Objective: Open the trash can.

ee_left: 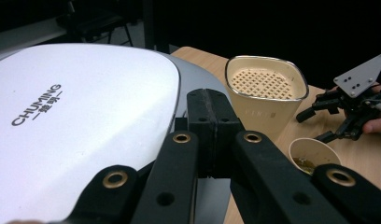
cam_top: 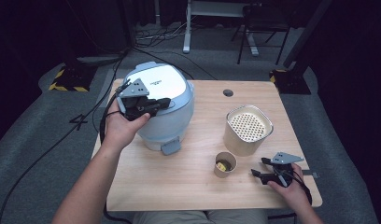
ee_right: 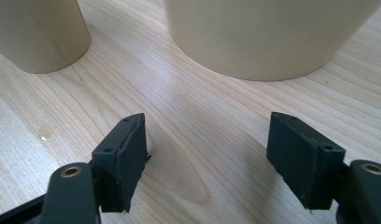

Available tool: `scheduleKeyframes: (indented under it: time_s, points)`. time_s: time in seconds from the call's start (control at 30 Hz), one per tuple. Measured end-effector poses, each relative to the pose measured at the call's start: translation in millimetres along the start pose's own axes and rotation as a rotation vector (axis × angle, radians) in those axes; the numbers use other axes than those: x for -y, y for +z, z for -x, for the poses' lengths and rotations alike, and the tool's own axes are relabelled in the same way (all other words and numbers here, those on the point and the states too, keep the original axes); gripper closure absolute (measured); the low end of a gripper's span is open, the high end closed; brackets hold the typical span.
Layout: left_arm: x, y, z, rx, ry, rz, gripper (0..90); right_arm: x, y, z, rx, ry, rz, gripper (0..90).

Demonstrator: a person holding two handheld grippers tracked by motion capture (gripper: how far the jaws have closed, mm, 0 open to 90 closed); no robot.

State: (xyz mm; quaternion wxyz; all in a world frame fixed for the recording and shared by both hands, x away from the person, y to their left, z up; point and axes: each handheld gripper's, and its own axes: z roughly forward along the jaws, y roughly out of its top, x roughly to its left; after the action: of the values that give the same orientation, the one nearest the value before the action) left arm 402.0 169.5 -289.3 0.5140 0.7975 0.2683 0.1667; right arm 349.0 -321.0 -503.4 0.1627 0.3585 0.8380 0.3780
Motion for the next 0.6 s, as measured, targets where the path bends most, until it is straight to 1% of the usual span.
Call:
scheduleKeyframes:
  time_s: [0.03, 0.1, 0.13, 0.17, 0.27, 0.33, 0.5, 0.6]
  points:
    - [-0.3, -0.1, 0.3, -0.004, 0.009, -0.005, 89.5, 0.1, -0.1, 0.0, 0.0, 0.0, 0.0, 29.3]
    - [-0.3, 0.4, 1.3, -0.01, 0.012, -0.004, 89.7, 0.2, -0.2, -0.1, 0.0, 0.0, 0.0, 29.3]
    - [-1.2, 0.4, 2.6, -0.02, 0.024, -0.015, 89.8, 0.3, -0.3, -0.1, -0.001, 0.0, 0.001, 29.3]
    - [-1.2, 0.4, 2.6, -0.02, 0.024, -0.015, 89.8, 0.3, -0.3, -0.1, -0.001, 0.0, 0.001, 29.3]
    - [-3.3, 0.9, 6.6, -0.05, 0.041, -0.031, 89.9, 0.4, -0.5, -0.1, -0.002, -0.001, 0.001, 29.3]
    - [-4.8, 1.2, 7.8, -0.053, 0.045, -0.045, 89.9, 0.5, -0.5, -0.1, -0.002, -0.002, 0.001, 29.3]
    - [-6.3, 2.0, 8.8, -0.056, 0.049, -0.064, 90.0, 0.8, -0.8, -0.2, -0.002, -0.004, 0.001, 29.4]
    - [-5.7, 2.4, 9.7, -0.058, 0.055, -0.065, 90.0, 0.9, -0.9, -0.2, -0.002, -0.005, 0.002, 29.4]
